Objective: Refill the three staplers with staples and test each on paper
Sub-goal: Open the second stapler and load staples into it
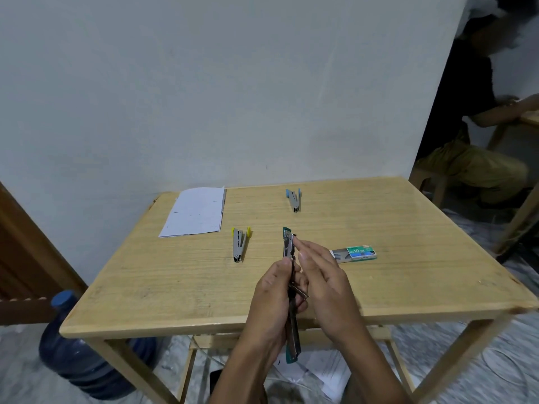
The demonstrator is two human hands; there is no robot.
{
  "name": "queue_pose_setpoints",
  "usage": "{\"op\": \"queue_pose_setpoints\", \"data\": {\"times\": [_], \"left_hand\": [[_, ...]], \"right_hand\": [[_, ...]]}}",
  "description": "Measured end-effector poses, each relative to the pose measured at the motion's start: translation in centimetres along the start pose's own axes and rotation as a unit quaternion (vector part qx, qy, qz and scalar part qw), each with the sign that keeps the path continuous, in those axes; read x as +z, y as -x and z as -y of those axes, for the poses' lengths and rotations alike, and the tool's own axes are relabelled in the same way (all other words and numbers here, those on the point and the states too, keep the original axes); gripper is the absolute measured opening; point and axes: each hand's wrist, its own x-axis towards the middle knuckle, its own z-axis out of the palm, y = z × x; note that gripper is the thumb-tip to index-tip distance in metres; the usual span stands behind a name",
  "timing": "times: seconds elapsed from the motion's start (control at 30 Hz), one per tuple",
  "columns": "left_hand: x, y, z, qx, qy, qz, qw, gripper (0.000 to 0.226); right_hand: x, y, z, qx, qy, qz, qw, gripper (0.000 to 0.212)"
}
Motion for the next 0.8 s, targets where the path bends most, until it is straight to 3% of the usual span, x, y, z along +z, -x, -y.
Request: {"op": "queue_pose_setpoints", "data": {"times": [0.3,0.57,0.8], "left_hand": [[0.3,0.1,-0.1,0.027,-0.023,0.021,0.999,0.033],[-0.2,0.1,-0.5,0.089,-0.103,0.035,0.99,0.029],[-0.9,0.0,-0.6,0.119,-0.184,0.024,0.975,0.03]], "right_hand": [[0.1,0.2,0.5,0.036,-0.09,-0.058,0.994,0.028],[-0.2,0.3,0.7,0.112,-0.182,-0.018,0.977,0.055],[-0.6,-0.1,1.2,0.15,-0.184,-0.01,0.971,0.056]]}}
